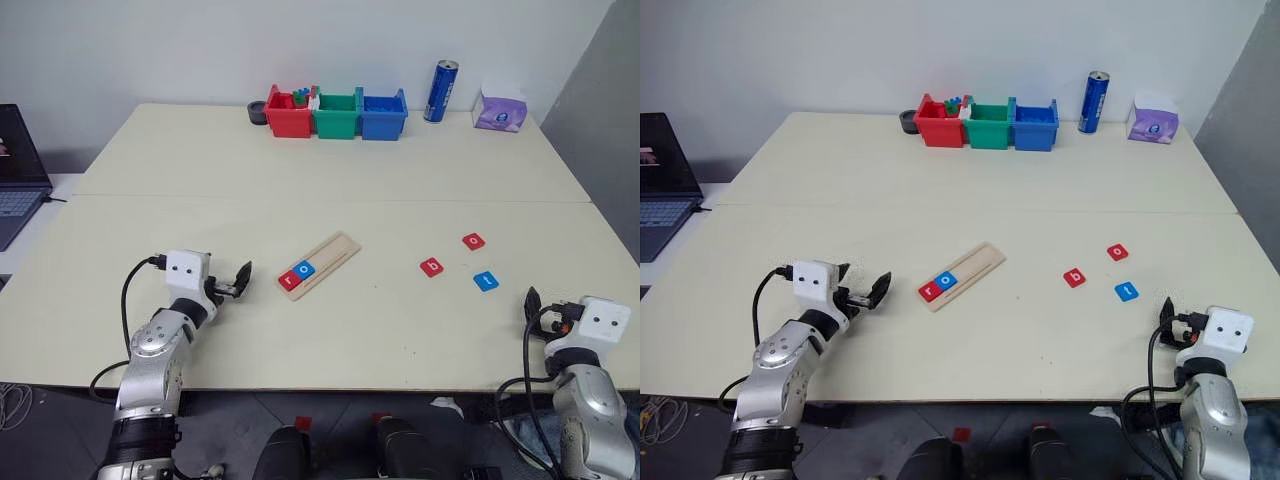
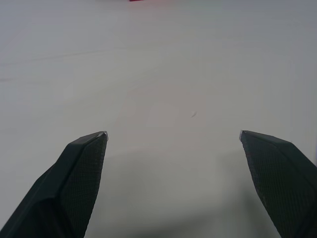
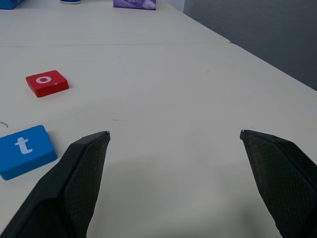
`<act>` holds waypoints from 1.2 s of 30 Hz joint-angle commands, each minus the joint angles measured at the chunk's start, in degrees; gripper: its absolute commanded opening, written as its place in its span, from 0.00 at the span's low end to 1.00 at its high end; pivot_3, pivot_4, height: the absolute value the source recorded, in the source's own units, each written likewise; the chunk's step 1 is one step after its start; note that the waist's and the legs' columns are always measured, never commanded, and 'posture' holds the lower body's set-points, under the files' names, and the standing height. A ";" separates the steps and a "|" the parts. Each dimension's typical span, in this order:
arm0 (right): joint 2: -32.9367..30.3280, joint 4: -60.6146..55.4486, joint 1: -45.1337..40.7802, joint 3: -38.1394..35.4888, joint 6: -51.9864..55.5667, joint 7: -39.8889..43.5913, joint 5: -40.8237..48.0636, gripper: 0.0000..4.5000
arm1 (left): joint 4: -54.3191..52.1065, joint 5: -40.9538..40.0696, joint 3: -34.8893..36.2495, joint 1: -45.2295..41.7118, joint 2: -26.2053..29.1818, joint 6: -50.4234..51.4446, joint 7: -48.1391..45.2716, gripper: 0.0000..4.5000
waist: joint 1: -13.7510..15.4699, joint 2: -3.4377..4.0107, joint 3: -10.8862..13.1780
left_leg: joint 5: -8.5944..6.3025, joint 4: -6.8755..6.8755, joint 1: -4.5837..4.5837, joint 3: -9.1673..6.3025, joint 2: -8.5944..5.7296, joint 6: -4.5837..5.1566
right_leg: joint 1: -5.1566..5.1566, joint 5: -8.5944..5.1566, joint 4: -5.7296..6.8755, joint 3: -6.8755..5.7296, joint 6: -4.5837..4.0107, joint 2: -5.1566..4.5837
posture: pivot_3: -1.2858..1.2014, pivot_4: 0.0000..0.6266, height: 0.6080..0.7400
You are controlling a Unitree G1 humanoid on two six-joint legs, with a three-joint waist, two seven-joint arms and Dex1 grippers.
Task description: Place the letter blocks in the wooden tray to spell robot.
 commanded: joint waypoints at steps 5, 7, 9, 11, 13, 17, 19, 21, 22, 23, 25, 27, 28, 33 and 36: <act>-0.41 -0.87 -1.40 0.14 -1.37 0.36 0.21 0.99 | -4.42 0.39 0.29 1.45 0.91 -1.07 0.09 1.00 | -0.01 0.00 0.00 | 0.00 0.00 0.01 0.00 0.01 0.00 | 0.00 0.00 0.00 -0.01 0.00 0.00 | 0.52 0.24 1.00; -0.16 -0.81 -1.56 0.08 -1.12 0.42 0.69 0.99 | -4.79 1.18 -0.04 2.09 1.15 -5.01 -1.10 1.00 | 0.01 0.00 0.00 | 0.00 0.00 0.00 0.00 0.01 0.00 | 0.00 0.00 0.00 0.00 0.00 0.00 | 0.52 0.24 1.00; -0.03 -0.88 -1.66 0.27 -0.98 0.41 0.80 0.99 | -4.72 1.71 0.06 2.15 1.36 -5.69 -0.83 1.00 | 0.02 0.00 0.00 | 0.00 0.00 0.00 0.00 0.00 0.00 | 0.00 0.00 0.00 0.00 -0.01 0.00 | 0.52 0.24 1.00; 0.08 -0.84 -1.84 0.58 -0.95 0.38 0.83 0.99 | -3.97 2.43 0.86 1.63 1.05 -7.09 0.78 1.00 | 0.02 0.00 0.00 | 0.00 0.00 0.00 0.00 0.00 0.00 | 0.00 -0.01 0.00 0.00 -0.01 0.00 | 0.52 0.24 1.00; 0.13 -0.73 -2.03 0.91 -1.01 0.31 0.68 0.99 | -3.54 2.75 1.20 1.38 0.96 -7.76 1.61 1.00 | 0.02 0.00 0.00 | 0.00 0.00 0.00 0.00 0.00 0.00 | 0.00 -0.01 0.00 0.00 -0.01 0.00 | 0.52 0.24 1.00; 0.03 -0.26 -2.34 1.37 -1.34 -0.22 0.02 0.99 | -3.41 1.99 1.02 1.37 1.33 -6.69 1.09 1.00 | 0.01 0.00 0.00 | 0.00 0.00 0.00 0.01 0.00 0.00 | 0.00 -0.01 0.00 -0.01 -0.01 0.00 | 0.52 0.24 1.00; -0.10 -0.39 -2.24 1.59 -0.96 -0.66 -0.69 0.99 | -3.30 1.37 0.80 1.24 1.69 -6.36 -0.11 1.00 | 0.01 0.00 0.00 | 0.00 0.00 0.00 0.01 0.00 0.00 | 0.00 -0.01 0.00 -0.01 -0.01 0.00 | 0.52 0.24 1.00; 0.09 -0.59 -1.95 1.61 -0.34 -2.07 -2.00 0.99 | -2.96 0.88 0.68 1.00 1.84 -6.27 -1.05 1.00 | 0.01 0.00 0.00 | 0.00 0.00 -0.01 0.01 0.00 0.00 | 0.00 -0.01 -0.01 -0.02 -0.01 0.01 | 0.52 0.24 1.00; -0.03 -0.67 -1.74 1.75 -0.25 -2.15 -2.48 0.99 | -2.70 0.35 0.73 0.83 1.79 -6.09 -1.60 1.00 | 0.01 0.00 0.00 | 0.00 0.00 0.00 0.01 0.00 0.00 | 0.00 -0.01 -0.01 -0.01 -0.01 0.01 | 0.52 0.24 1.00; -0.13 -0.72 -1.60 1.86 -0.25 -2.11 -2.76 0.99 | -2.53 -0.04 0.78 0.71 1.73 -5.93 -1.93 1.00 | 0.01 0.00 0.00 | 0.00 0.00 0.00 0.01 0.00 0.00 | 0.00 -0.01 -0.01 -0.02 -0.01 0.01 | 0.52 0.24 1.00; -0.39 -1.14 -1.30 2.08 -0.57 -1.84 -3.25 0.99 | -2.49 -2.18 1.24 0.45 1.56 -5.49 -3.79 1.00 | 0.01 0.00 0.00 | 0.00 0.00 0.00 0.02 -0.01 0.00 | 0.00 -0.02 0.00 -0.02 -0.01 0.01 | 0.52 0.24 1.00; -1.16 -2.12 -1.09 2.56 -0.87 -0.12 -2.89 0.99 | -3.11 -4.47 1.08 0.28 2.06 -4.60 -6.74 1.00 | 0.00 0.00 0.00 | 0.00 0.00 -0.01 0.03 -0.01 0.00 | 0.00 -0.02 0.00 -0.02 0.00 0.01 | 0.52 0.24 1.00; -1.55 -2.87 -0.97 2.94 -0.86 1.27 -2.17 0.99 | -3.36 -5.01 0.84 0.17 2.42 -4.18 -7.80 1.00 | 0.00 0.00 0.00 | 0.00 0.00 -0.01 0.03 -0.01 0.00 | 0.00 -0.02 -0.01 -0.03 0.00 0.01 | 0.52 0.24 1.00; -8.44 -16.28 1.64 11.23 10.17 18.95 11.11 0.99 | -4.64 -8.51 -2.37 -1.29 6.07 0.84 -17.24 1.00 | -0.12 0.03 0.02 | 0.00 0.00 0.01 0.00 0.02 0.00 | 0.00 -0.03 0.01 -0.03 -0.01 0.05 | 0.52 0.24 1.00; -16.47 -24.75 2.37 16.07 16.71 27.00 15.72 0.99 | -3.80 -8.42 -4.07 -2.90 8.33 2.48 -20.98 1.00 | -0.06 0.02 0.03 | 0.00 0.02 0.00 -0.05 0.02 0.01 | 0.01 -0.04 0.00 -0.09 0.00 0.06 | 0.52 0.24 1.00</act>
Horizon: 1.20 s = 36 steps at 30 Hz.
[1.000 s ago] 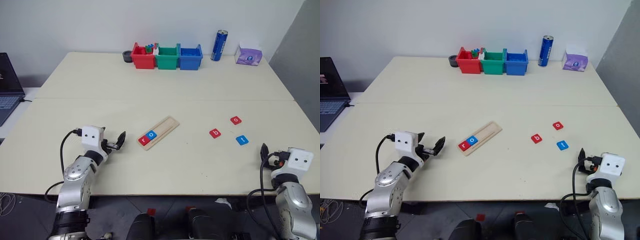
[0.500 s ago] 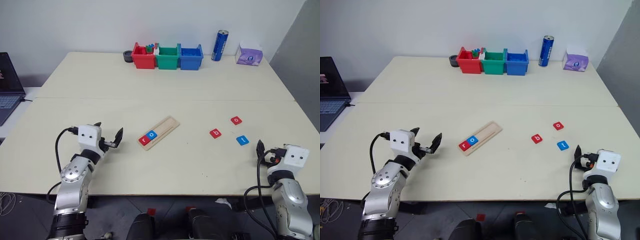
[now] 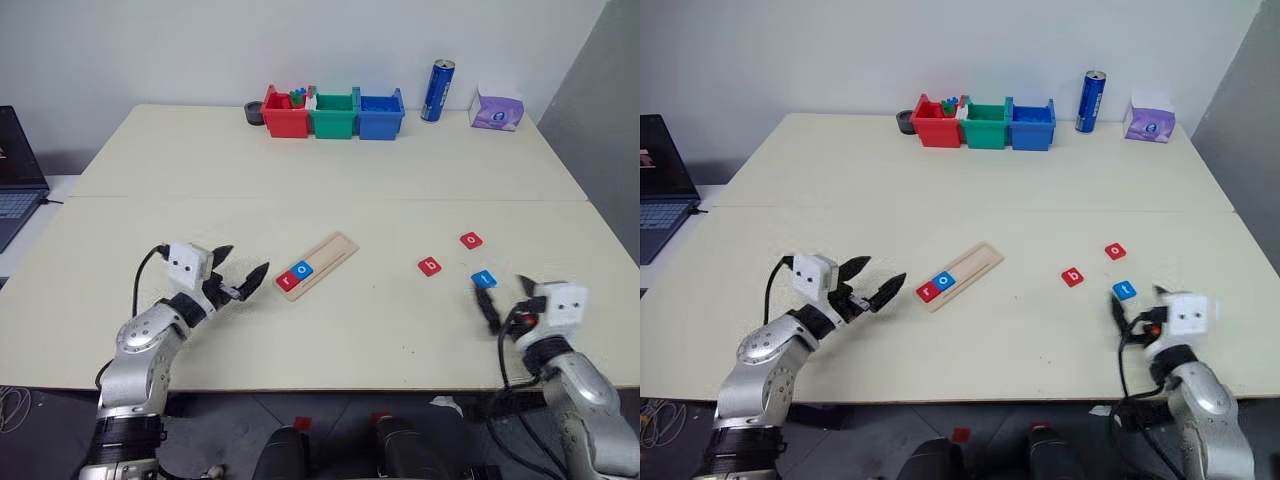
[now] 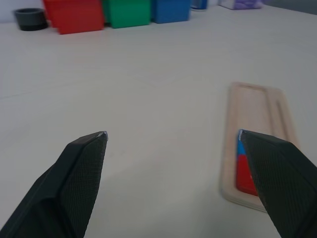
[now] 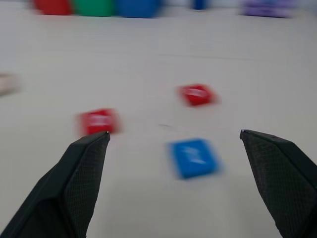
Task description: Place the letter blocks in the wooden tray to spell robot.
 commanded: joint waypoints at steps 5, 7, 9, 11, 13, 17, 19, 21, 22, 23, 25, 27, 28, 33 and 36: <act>-12.26 -13.89 -3.25 4.14 11.24 10.79 8.96 0.99 | 0.60 1.35 -3.99 -3.89 4.11 2.68 -5.88 1.00 | 0.09 -0.09 0.02 | 0.00 0.03 -0.02 -0.03 -0.04 0.00 | 0.03 0.00 -0.04 -0.03 0.01 -0.01 | 0.52 0.24 1.00; -13.32 -14.37 -4.87 3.91 12.47 10.94 9.64 0.99 | 1.15 2.63 -6.00 -4.10 4.81 2.32 -7.40 1.00 | 0.09 -0.09 0.02 | 0.00 0.03 -0.02 -0.02 -0.05 0.00 | 0.02 0.00 -0.04 0.00 0.01 -0.01 | 0.52 0.24 1.00; -13.38 -14.25 -5.68 3.75 12.83 10.51 9.67 0.99 | 1.49 3.06 -7.05 -4.19 4.87 2.31 -8.18 1.00 | 0.09 -0.09 0.02 | 0.00 0.02 -0.02 -0.01 -0.05 0.00 | 0.02 0.00 -0.04 -0.02 0.01 0.00 | 0.52 0.24 1.00; -13.43 -14.32 -6.16 3.79 13.01 10.73 9.80 0.99 | 2.29 3.92 -7.99 -4.58 4.59 1.72 -8.48 1.00 | 0.09 -0.12 0.04 | 0.00 0.02 -0.05 -0.01 -0.04 0.00 | 0.02 -0.01 -0.05 -0.06 0.01 0.00 | 0.52 0.24 1.00; -13.65 -14.60 -6.05 3.88 12.94 11.30 9.99 0.99 | 3.13 4.66 -8.69 -5.10 4.20 1.44 -8.41 1.00 | 0.11 -0.13 0.05 | 0.00 0.01 -0.09 -0.01 -0.04 0.00 | 0.00 -0.02 -0.06 -0.06 0.00 -0.01 | 0.52 0.24 1.00; -14.18 -14.79 -4.78 4.05 12.08 12.79 9.48 0.99 | 4.59 6.48 -10.01 -5.72 3.38 0.78 -7.89 1.00 | 0.15 -0.13 0.05 | 0.00 0.02 -0.10 -0.02 -0.04 0.00 | 0.00 -0.02 -0.06 -0.07 0.00 -0.01 | 0.52 0.24 1.00; -14.27 -14.95 -4.26 4.03 11.81 13.29 9.34 0.99 | 5.06 7.58 -10.80 -5.70 3.00 0.27 -7.62 1.00 | 0.16 -0.13 0.05 | 0.00 0.02 -0.09 -0.02 -0.04 0.00 | 0.00 -0.01 -0.06 -0.05 0.00 -0.02 | 0.52 0.24 1.00; -14.24 -15.11 -3.92 4.04 11.60 13.56 9.22 0.99 | 5.24 8.19 -11.42 -5.68 2.38 0.06 -7.39 1.00 | 0.17 -0.13 0.05 | 0.00 0.02 -0.08 -0.04 -0.04 0.00 | 0.00 -0.01 -0.06 -0.05 0.00 -0.02 | 0.52 0.24 1.00; -14.34 -15.19 -3.71 4.15 11.40 13.84 9.04 0.99 | 5.24 8.24 -11.57 -5.71 1.96 0.12 -7.12 1.00 | 0.17 -0.13 0.05 | 0.00 0.02 -0.08 -0.04 -0.04 0.00 | 0.00 -0.01 -0.06 -0.06 0.00 -0.02 | 0.52 0.24 1.00; -14.43 -15.31 -3.51 4.26 11.27 14.08 8.87 0.99 | 5.20 8.25 -11.71 -5.71 1.67 0.12 -6.94 1.00 | 0.17 -0.13 0.05 | 0.00 0.02 -0.08 -0.04 -0.04 0.00 | 0.00 -0.01 -0.05 -0.06 0.00 -0.02 | 0.52 0.24 1.00; -14.56 -15.65 -3.16 4.39 11.26 14.48 8.74 0.99 | 5.18 8.44 -11.79 -5.58 0.97 0.15 -6.38 1.00 | 0.18 -0.14 0.05 | 0.00 0.03 -0.09 -0.03 -0.04 0.00 | 0.00 -0.01 -0.05 -0.07 0.00 -0.02 | 0.52 0.24 1.00; -14.64 -15.89 -3.06 4.48 11.37 14.59 8.69 0.99 | 5.24 8.92 -12.06 -5.40 0.57 0.23 -5.95 1.00 | 0.19 -0.14 0.05 | 0.00 0.03 -0.08 -0.04 -0.04 0.00 | 0.00 -0.01 -0.05 -0.06 0.00 -0.02 | 0.52 0.24 1.00; -14.65 -16.02 -3.10 4.51 11.47 14.54 8.74 0.99 | 5.36 9.41 -12.33 -5.31 0.44 0.28 -5.60 1.00 | 0.19 -0.14 0.05 | 0.00 0.03 -0.08 -0.04 -0.04 0.00 | 0.00 -0.01 -0.05 -0.05 0.00 -0.02 | 0.52 0.24 1.00; -14.84 -16.75 -3.96 4.60 12.48 14.29 9.36 0.99 | 5.67 10.14 -12.93 -5.25 -0.16 1.69 -4.67 1.00 | 0.19 -0.13 0.04 | 0.00 0.03 -0.07 -0.05 -0.05 0.00 | 0.01 -0.01 -0.04 -0.06 0.00 -0.02 | 0.52 0.24 1.00; -14.99 -17.35 -5.11 4.84 13.47 13.99 9.83 0.99 | 5.92 9.86 -13.04 -5.51 -0.40 3.42 -4.31 1.00 | 0.19 -0.13 0.03 | 0.00 0.04 -0.04 -0.05 -0.05 0.00 | 0.04 -0.01 -0.04 -0.05 0.00 -0.02 | 0.52 0.24 1.00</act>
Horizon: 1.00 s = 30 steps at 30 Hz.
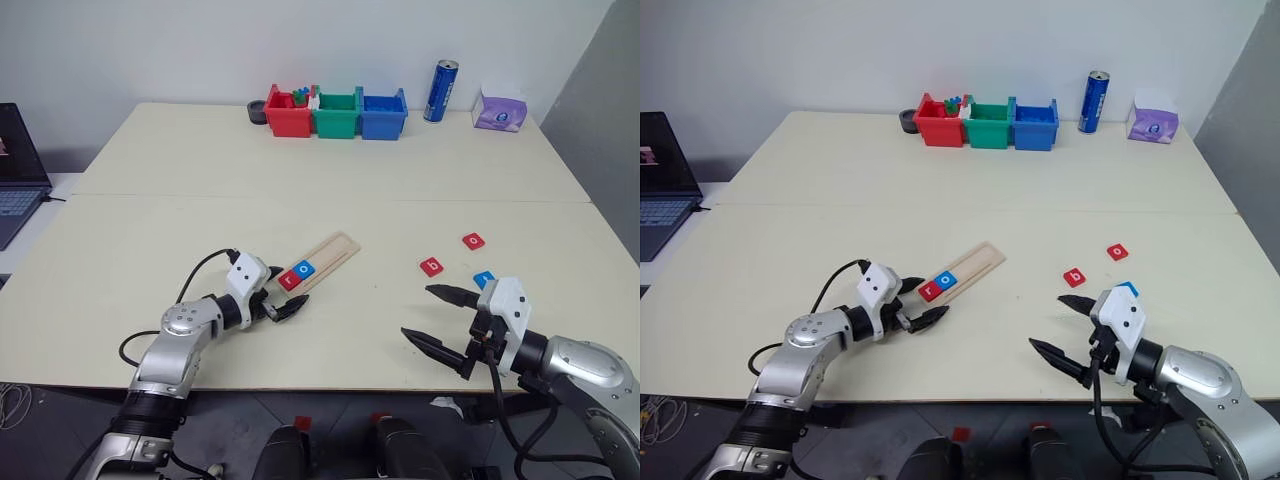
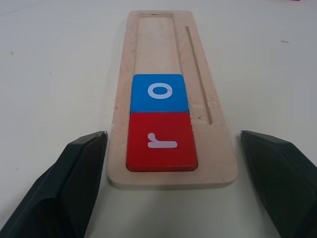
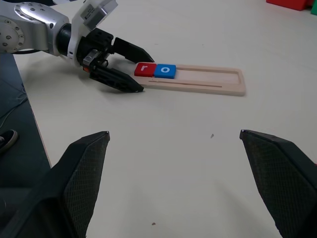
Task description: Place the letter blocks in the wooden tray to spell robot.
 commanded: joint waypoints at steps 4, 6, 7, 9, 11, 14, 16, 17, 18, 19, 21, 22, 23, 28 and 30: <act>-0.94 -3.79 -3.35 0.23 2.38 -0.47 2.17 0.99 | 0.36 1.66 -1.95 -1.12 0.23 3.93 0.45 1.00 | 0.00 0.01 -0.03 | 0.00 0.02 0.02 0.01 -0.02 0.00 | 0.02 0.00 0.02 -0.01 0.00 0.00 | 0.52 0.24 1.00; -1.02 -4.19 -4.05 0.25 3.20 -0.73 2.72 0.99 | 0.33 2.34 -2.72 -1.42 0.79 4.65 -0.04 1.00 | 0.05 0.01 -0.03 | 0.00 0.03 0.04 0.01 -0.03 0.00 | 0.05 0.00 0.02 -0.02 0.00 0.00 | 0.52 0.24 1.00; -0.96 -4.26 -4.41 0.25 3.63 -0.85 3.06 0.99 | 0.12 2.59 -3.17 -1.64 1.03 5.36 -0.30 1.00 | 0.07 0.02 -0.04 | 0.00 0.04 0.04 0.01 -0.03 0.00 | 0.05 0.00 0.02 -0.02 0.00 0.00 | 0.52 0.24 1.00; -0.79 -4.39 -4.75 0.23 4.27 -1.00 3.43 0.99 | -0.50 2.98 -3.98 -2.08 1.49 6.45 -0.64 1.00 | 0.10 0.02 -0.05 | 0.00 0.04 0.04 0.01 -0.03 0.00 | 0.05 0.00 0.02 -0.02 0.00 0.00 | 0.52 0.24 1.00; -0.74 -4.54 -4.87 0.30 4.68 -1.09 3.51 0.99 | -1.27 3.15 -4.62 -2.56 1.79 7.95 -0.86 1.00 | 0.10 0.02 -0.06 | 0.00 0.04 0.04 0.00 -0.03 0.00 | 0.06 0.00 0.02 -0.01 0.00 0.00 | 0.52 0.24 1.00; -0.62 -4.78 -5.16 0.50 5.17 -1.43 3.74 0.99 | -2.43 3.14 -5.57 -3.39 2.15 10.57 -1.12 1.00 | 0.10 0.02 -0.06 | 0.01 0.04 0.04 0.00 -0.03 0.00 | 0.06 0.00 0.02 -0.01 0.01 0.00 | 0.52 0.24 1.00; -0.57 -4.96 -5.34 0.61 5.42 -1.78 4.05 1.00 | -3.05 3.29 -6.05 -3.86 2.42 12.22 -1.04 0.96 | 0.11 0.02 -0.06 | 0.00 0.04 0.04 0.00 -0.03 0.00 | 0.06 0.00 0.02 -0.01 0.01 0.00 | 0.52 0.24 1.00; -0.58 -5.03 -5.38 0.62 5.50 -1.94 4.20 1.00 | -3.28 3.40 -6.22 -3.98 2.55 12.75 -1.01 0.92 | 0.11 0.02 -0.06 | 0.01 0.05 0.04 0.00 -0.03 0.00 | 0.06 0.00 0.02 -0.02 0.01 0.00 | 0.52 0.24 1.00; -0.48 -5.07 -5.44 0.60 5.61 -2.20 4.40 1.00 | -3.43 3.62 -6.37 -4.11 2.72 13.31 -0.84 0.88 | 0.10 0.02 -0.06 | 0.01 0.05 0.03 0.00 -0.03 0.00 | 0.06 0.00 0.02 -0.01 0.01 0.00 | 0.52 0.24 1.00; -0.20 -5.12 -5.40 0.44 5.88 -2.59 4.85 1.00 | -3.43 3.79 -6.47 -4.21 2.85 13.82 -0.72 0.81 | 0.10 0.02 -0.06 | 0.00 0.04 0.04 -0.01 -0.03 0.00 | 0.06 0.00 0.02 -0.01 0.01 0.00 | 0.52 0.24 1.00; -0.11 -5.22 -5.24 0.32 6.38 -2.95 5.40 1.00 | -3.21 3.98 -6.50 -4.29 3.01 14.46 -0.70 0.75 | 0.10 0.02 -0.06 | 0.00 0.04 0.03 -0.01 -0.03 0.00 | 0.06 0.00 0.01 -0.02 0.01 0.00 | 0.52 0.24 1.00; -0.39 -5.31 -4.98 0.45 6.43 -2.88 5.28 1.00 | -3.09 4.04 -6.50 -4.24 3.16 14.66 -0.83 0.75 | 0.11 0.02 -0.06 | 0.00 0.04 0.03 0.00 -0.02 0.00 | 0.05 0.00 0.01 -0.01 0.01 0.00 | 0.52 0.24 1.00; -0.77 -5.36 -4.67 0.73 6.16 -2.73 4.71 1.00 | -3.08 3.89 -6.44 -4.16 3.33 14.93 -1.15 0.75 | 0.10 0.01 -0.06 | 0.00 0.04 0.03 -0.01 -0.02 0.00 | 0.05 0.00 0.01 -0.01 0.01 0.00 | 0.52 0.24 1.00; -2.42 -4.83 -3.77 1.26 3.53 -1.77 1.06 1.00 | -2.64 3.23 -6.60 -4.62 5.05 12.77 -4.82 0.75 | 0.03 0.01 -0.07 | 0.00 0.04 0.05 0.00 -0.01 0.01 | 0.05 0.00 0.01 0.00 0.01 0.00 | 0.52 0.24 1.00; -3.76 -4.22 -2.90 0.17 2.13 -0.56 -0.23 1.00 | -2.20 3.43 -7.67 -5.57 6.37 9.17 -8.55 0.75 | 0.03 0.01 -0.06 | 0.00 0.03 0.05 0.01 -0.02 0.00 | 0.04 0.00 0.01 -0.02 0.01 0.02 | 0.52 0.24 1.00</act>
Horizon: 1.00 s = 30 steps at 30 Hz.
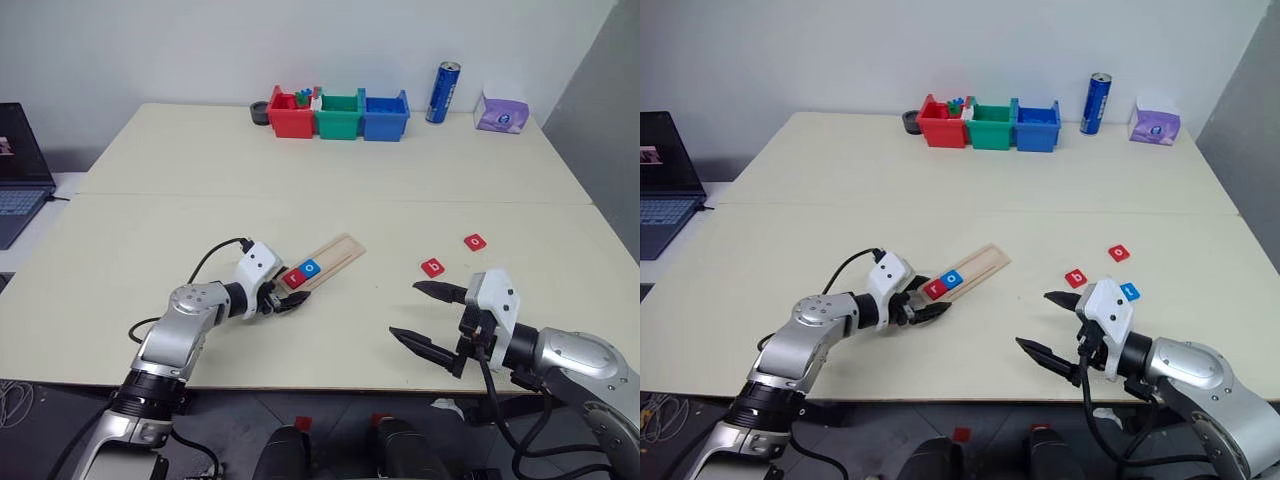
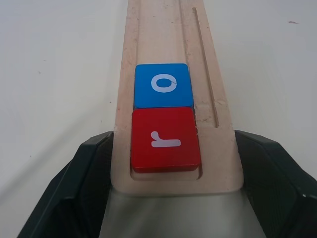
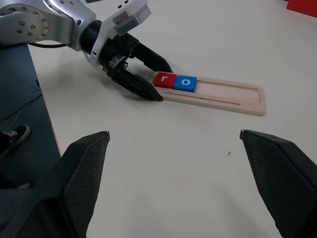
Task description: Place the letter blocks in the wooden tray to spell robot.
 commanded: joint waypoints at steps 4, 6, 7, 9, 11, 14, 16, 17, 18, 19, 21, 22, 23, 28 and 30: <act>-5.62 -0.83 4.67 -5.97 -3.78 6.41 -0.26 1.00 | 3.42 1.14 -6.37 -2.37 3.59 -10.20 -13.70 0.75 | 0.38 -0.02 0.01 | 0.00 -0.01 -0.09 0.04 -0.04 0.00 | -0.01 -0.01 -0.05 -0.10 0.00 -0.03 | 0.52 0.24 1.00; -6.53 -1.15 6.93 -8.25 -3.45 7.89 1.09 1.00 | 4.90 1.28 -7.81 -3.60 3.63 -12.90 -17.02 0.75 | 0.47 -0.04 0.02 | 0.00 -0.01 -0.13 0.04 -0.06 0.00 | -0.01 -0.03 -0.09 -0.10 0.02 -0.05 | 0.52 0.24 1.00; -7.08 -1.41 8.00 -9.09 -2.98 8.63 1.69 1.00 | 5.74 1.34 -8.39 -4.29 3.33 -13.94 -18.27 0.75 | 0.55 -0.04 0.02 | 0.00 -0.01 -0.15 0.04 -0.06 0.00 | -0.01 -0.03 -0.10 -0.11 0.02 -0.05 | 0.52 0.24 1.00; -7.77 -2.12 9.71 -10.06 -2.74 9.21 1.85 1.00 | 7.62 1.37 -9.37 -5.94 2.29 -15.34 -20.26 0.75 | 0.59 -0.05 0.03 | -0.01 0.00 -0.16 0.05 -0.07 0.01 | -0.01 -0.03 -0.10 -0.11 0.02 -0.05 | 0.52 0.24 1.00; -7.54 -2.92 10.67 -10.57 -3.00 8.66 1.60 1.00 | 9.37 1.59 -10.21 -7.49 1.03 -16.39 -21.63 0.75 | 0.56 -0.05 0.03 | -0.01 0.01 -0.16 0.04 -0.06 0.01 | -0.01 -0.03 -0.10 -0.11 0.02 -0.04 | 0.52 0.24 1.00; -6.70 -4.02 11.44 -10.76 -3.19 7.10 0.96 1.00 | 11.65 1.90 -10.93 -9.30 -0.86 -17.71 -22.85 0.75 | 0.49 -0.05 0.03 | 0.00 0.04 -0.16 0.04 -0.07 0.01 | -0.01 -0.03 -0.07 -0.11 0.02 -0.01 | 0.52 0.24 1.00; -6.30 -4.64 11.94 -10.80 -3.01 6.31 0.78 1.00 | 13.18 2.18 -11.25 -10.25 -1.87 -18.73 -23.46 0.75 | 0.43 -0.05 0.03 | 0.00 0.04 -0.16 0.03 -0.06 0.01 | -0.01 -0.03 -0.07 -0.12 0.02 0.00 | 0.52 0.24 1.00; -6.11 -4.93 12.13 -10.77 -3.07 5.83 0.42 1.00 | 14.09 2.44 -11.41 -10.74 -2.31 -19.38 -23.63 0.75 | 0.35 -0.05 0.03 | -0.01 0.04 -0.16 0.03 -0.07 0.01 | -0.01 -0.03 -0.07 -0.12 0.02 0.01 | 0.52 0.24 1.00; -6.01 -5.16 12.28 -10.70 -3.05 5.48 0.19 1.00 | 14.89 2.64 -11.55 -11.15 -2.64 -19.96 -23.80 0.75 | 0.32 -0.05 0.03 | -0.01 0.04 -0.16 0.03 -0.07 0.01 | -0.01 -0.03 -0.06 -0.11 0.02 0.01 | 0.52 0.24 1.00; -5.99 -5.32 12.38 -10.63 -3.00 5.29 0.07 1.00 | 15.74 2.91 -11.64 -11.61 -3.02 -20.55 -23.85 0.75 | 0.32 -0.05 0.03 | 0.00 0.04 -0.16 0.04 -0.07 0.01 | -0.01 -0.03 -0.06 -0.11 0.02 0.01 | 0.52 0.24 1.00; -6.01 -5.53 12.49 -10.57 -2.87 5.05 0.10 1.00 | 17.00 3.35 -11.64 -12.32 -3.66 -21.25 -23.97 0.75 | 0.33 -0.05 0.03 | 0.00 0.04 -0.16 0.03 -0.07 0.01 | -0.01 -0.03 -0.06 -0.12 0.02 0.01 | 0.52 0.24 1.00; -6.02 -5.62 12.50 -10.56 -2.82 4.95 0.17 1.00 | 17.49 3.58 -11.65 -12.60 -3.91 -21.70 -24.02 0.75 | 0.32 -0.05 0.03 | 0.00 0.05 -0.16 0.02 -0.07 0.01 | -0.01 -0.02 -0.06 -0.12 0.02 0.01 | 0.52 0.24 1.00; -6.03 -5.69 12.45 -10.51 -2.79 4.84 0.21 1.00 | 17.93 3.77 -11.69 -12.84 -4.17 -22.03 -24.00 0.75 | 0.32 -0.05 0.03 | 0.00 0.05 -0.15 0.04 -0.07 0.01 | -0.01 -0.02 -0.06 -0.10 0.02 0.01 | 0.52 0.24 1.00; -6.12 -5.98 12.07 -10.04 -2.48 4.44 0.58 1.00 | 18.74 4.24 -11.59 -13.10 -5.09 -23.63 -24.06 0.75 | 0.32 -0.05 0.03 | 0.00 0.05 -0.16 0.03 -0.07 0.01 | -0.01 -0.02 -0.04 -0.10 0.02 0.01 | 0.52 0.24 1.00; -6.24 -5.98 11.82 -9.87 -2.21 4.42 0.94 1.00 | 18.81 4.40 -11.68 -13.04 -5.17 -24.36 -24.40 0.75 | 0.32 -0.05 0.03 | 0.00 0.05 -0.16 0.02 -0.07 0.01 | -0.01 -0.02 -0.04 -0.11 0.02 0.01 | 0.52 0.24 1.00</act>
